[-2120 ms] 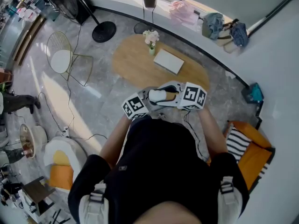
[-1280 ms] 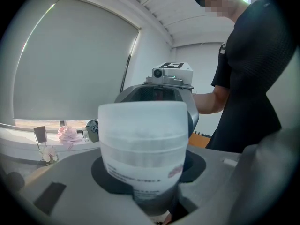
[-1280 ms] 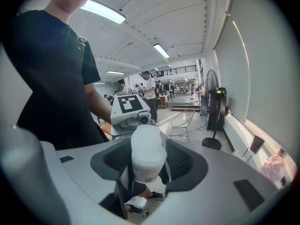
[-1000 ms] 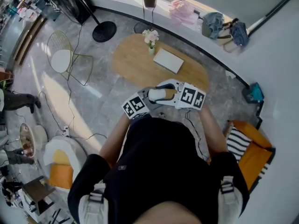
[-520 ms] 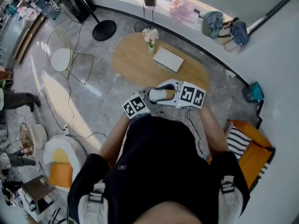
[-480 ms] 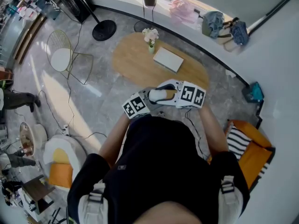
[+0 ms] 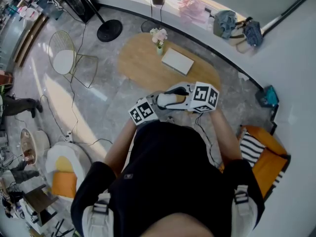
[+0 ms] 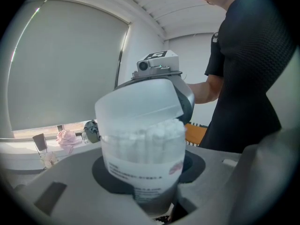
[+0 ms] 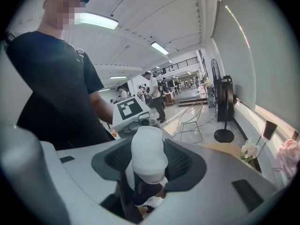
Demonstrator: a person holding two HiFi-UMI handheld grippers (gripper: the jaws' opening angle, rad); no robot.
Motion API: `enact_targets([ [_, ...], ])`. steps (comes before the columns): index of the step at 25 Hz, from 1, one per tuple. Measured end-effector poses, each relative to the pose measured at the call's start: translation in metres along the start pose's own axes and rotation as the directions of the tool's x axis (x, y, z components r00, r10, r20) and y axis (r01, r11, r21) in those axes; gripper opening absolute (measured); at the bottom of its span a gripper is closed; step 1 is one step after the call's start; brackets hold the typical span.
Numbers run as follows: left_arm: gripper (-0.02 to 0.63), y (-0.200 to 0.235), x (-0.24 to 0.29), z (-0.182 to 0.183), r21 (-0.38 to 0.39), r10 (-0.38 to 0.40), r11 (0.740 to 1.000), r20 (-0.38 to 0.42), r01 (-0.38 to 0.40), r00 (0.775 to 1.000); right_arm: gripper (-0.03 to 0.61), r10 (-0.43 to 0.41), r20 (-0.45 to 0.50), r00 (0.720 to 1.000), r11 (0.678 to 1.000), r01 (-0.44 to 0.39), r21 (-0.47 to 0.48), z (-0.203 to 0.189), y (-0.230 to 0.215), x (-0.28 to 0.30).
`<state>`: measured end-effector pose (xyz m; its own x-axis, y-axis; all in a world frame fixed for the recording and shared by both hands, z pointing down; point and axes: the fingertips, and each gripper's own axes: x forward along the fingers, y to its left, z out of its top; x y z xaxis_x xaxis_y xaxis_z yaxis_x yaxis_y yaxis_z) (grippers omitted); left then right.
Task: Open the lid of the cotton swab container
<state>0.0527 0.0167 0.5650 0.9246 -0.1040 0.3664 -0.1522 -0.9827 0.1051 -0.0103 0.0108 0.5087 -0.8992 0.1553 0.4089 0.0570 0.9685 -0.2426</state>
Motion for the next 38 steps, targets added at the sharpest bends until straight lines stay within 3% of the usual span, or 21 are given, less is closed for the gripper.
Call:
enact_targets([
  [8, 0.192, 0.000, -0.007, 0.015, -0.023, -0.013, 1.000, 0.077, 0.015, 0.997, 0.206, 0.032, 0.108, 0.994, 0.999, -0.036, 0.033, 0.013, 0.000, -0.006],
  [29, 0.192, 0.003, -0.015, 0.001, -0.041, 0.012, 0.999, 0.064, -0.010, 0.998, 0.194, -0.008, 0.196, 0.981, 1.000, 0.007, 0.008, 0.028, -0.017, -0.008],
  [38, 0.192, 0.005, -0.016, 0.000, -0.035, 0.020, 0.999, 0.056, -0.018, 0.998, 0.193, -0.073, 0.227, 0.971, 0.997, 0.067, 0.033, 0.035, -0.034, -0.015],
])
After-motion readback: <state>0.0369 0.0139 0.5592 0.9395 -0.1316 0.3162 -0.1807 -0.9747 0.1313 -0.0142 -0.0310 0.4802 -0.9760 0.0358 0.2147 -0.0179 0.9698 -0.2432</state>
